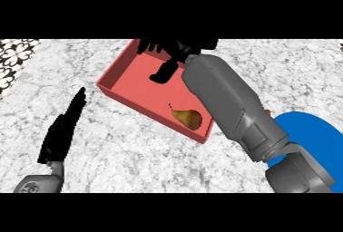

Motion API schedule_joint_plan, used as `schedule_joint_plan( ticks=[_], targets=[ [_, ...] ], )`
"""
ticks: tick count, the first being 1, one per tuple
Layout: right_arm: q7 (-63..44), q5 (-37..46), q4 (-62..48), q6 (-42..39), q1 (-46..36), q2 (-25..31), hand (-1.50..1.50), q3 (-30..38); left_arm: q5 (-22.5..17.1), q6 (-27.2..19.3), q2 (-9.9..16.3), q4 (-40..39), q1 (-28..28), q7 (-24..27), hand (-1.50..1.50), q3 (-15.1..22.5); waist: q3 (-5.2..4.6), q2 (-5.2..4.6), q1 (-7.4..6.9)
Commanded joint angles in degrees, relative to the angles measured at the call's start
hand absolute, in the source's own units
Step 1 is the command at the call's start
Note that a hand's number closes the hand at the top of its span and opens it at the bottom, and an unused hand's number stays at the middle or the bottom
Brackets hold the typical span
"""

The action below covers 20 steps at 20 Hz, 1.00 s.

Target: Pick the pear from the plate and place it in the cardboard box

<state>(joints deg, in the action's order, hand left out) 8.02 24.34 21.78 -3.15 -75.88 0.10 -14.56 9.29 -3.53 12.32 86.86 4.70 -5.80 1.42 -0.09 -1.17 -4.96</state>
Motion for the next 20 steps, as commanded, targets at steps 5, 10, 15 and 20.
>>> schedule_joint_plan(
  ticks=[5, 10, 15, 20],
  targets=[
    [3.8, -12.2, 0.1, 6.7, 1.9, -0.1, -1.50, 3.6, 1.0, -0.9, -1.4, -3.2, 2.8, 0.4, 0.00, 0.2, 0.05, -0.19, -0.20],
    [5.9, -20.1, -1.4, 11.4, 1.5, -0.1, -1.50, 11.4, 0.1, 0.8, -0.1, -0.1, 2.2, -1.1, 0.00, 0.0, 0.09, -0.26, -0.39],
    [9.9, -25.7, -3.4, 5.8, 0.5, 4.1, -1.50, 20.8, -0.5, 0.1, -0.2, -2.9, -2.0, 4.7, 0.00, -1.7, 0.06, -0.48, 1.37],
    [7.9, -27.1, -7.4, 5.0, -1.5, 11.8, -1.50, 24.4, 0.1, -0.7, 0.1, -0.1, 1.2, -1.1, 0.00, -2.2, 0.11, -0.43, 1.54]
  ],
)
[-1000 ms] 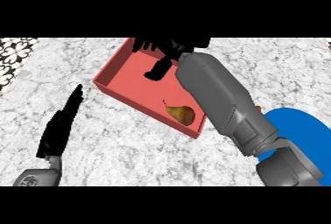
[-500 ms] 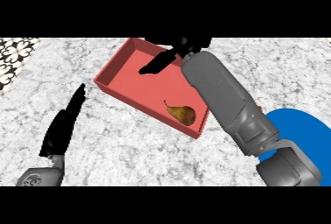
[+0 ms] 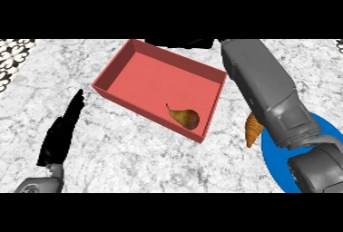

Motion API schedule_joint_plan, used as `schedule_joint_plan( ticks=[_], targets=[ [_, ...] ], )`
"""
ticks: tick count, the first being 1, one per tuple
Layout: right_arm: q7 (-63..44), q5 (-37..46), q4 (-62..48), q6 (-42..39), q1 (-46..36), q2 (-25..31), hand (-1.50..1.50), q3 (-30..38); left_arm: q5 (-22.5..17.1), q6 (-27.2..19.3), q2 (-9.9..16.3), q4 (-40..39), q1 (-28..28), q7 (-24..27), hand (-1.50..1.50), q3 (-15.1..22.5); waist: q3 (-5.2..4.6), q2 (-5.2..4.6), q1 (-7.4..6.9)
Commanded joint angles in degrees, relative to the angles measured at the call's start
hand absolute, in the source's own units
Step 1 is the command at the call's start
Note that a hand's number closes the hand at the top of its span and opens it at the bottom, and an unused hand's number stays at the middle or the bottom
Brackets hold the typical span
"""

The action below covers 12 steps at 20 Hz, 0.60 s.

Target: Pick the pear from the plate and place it in the cardboard box

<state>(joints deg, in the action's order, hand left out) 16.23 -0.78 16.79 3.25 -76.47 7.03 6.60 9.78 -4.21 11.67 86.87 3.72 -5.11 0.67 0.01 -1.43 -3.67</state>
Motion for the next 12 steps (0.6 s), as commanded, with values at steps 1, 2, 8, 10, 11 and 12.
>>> schedule_joint_plan(
  ticks=[1, 2, 8, 10, 11, 12],
  targets=[
    [-1.1, -2.0, -3.1, -1.7, -1.4, 6.4, -1.50, 3.6, 0.5, -0.3, -0.7, -1.6, -2.5, 3.9, 0.00, 0.4, -0.05, -0.13, 0.02],
    [1.7, -2.0, -3.5, -1.0, 0.8, 7.7, -1.50, 4.1, 0.1, -0.2, 0.4, -2.3, 0.1, 2.4, 0.00, -1.1, -0.02, -0.47, 0.04],
    [4.9, -3.8, -5.7, -12.6, 3.7, 18.8, -1.50, 6.7, -0.2, 0.7, 0.2, 0.9, -1.2, 1.9, 0.00, -0.1, 0.11, -0.78, -0.85],
    [7.2, -2.9, -6.2, -14.2, 4.9, 19.7, -1.50, 6.0, -0.8, 1.8, 0.6, 1.8, 0.5, -0.9, 0.00, 0.0, 0.18, -1.07, -1.31],
    [4.9, -3.8, -6.9, -15.6, 3.3, 21.4, -1.50, 7.1, 0.3, 0.8, -0.1, 0.8, -0.7, 0.5, 0.00, 0.6, 0.15, -1.08, -1.47],
    [8.1, -2.4, -6.7, -16.8, 5.4, 20.8, -1.50, 5.8, 0.1, 1.0, -0.6, 1.0, -1.1, 1.2, 0.00, 0.9, 0.14, -0.94, -1.29]
  ],
)
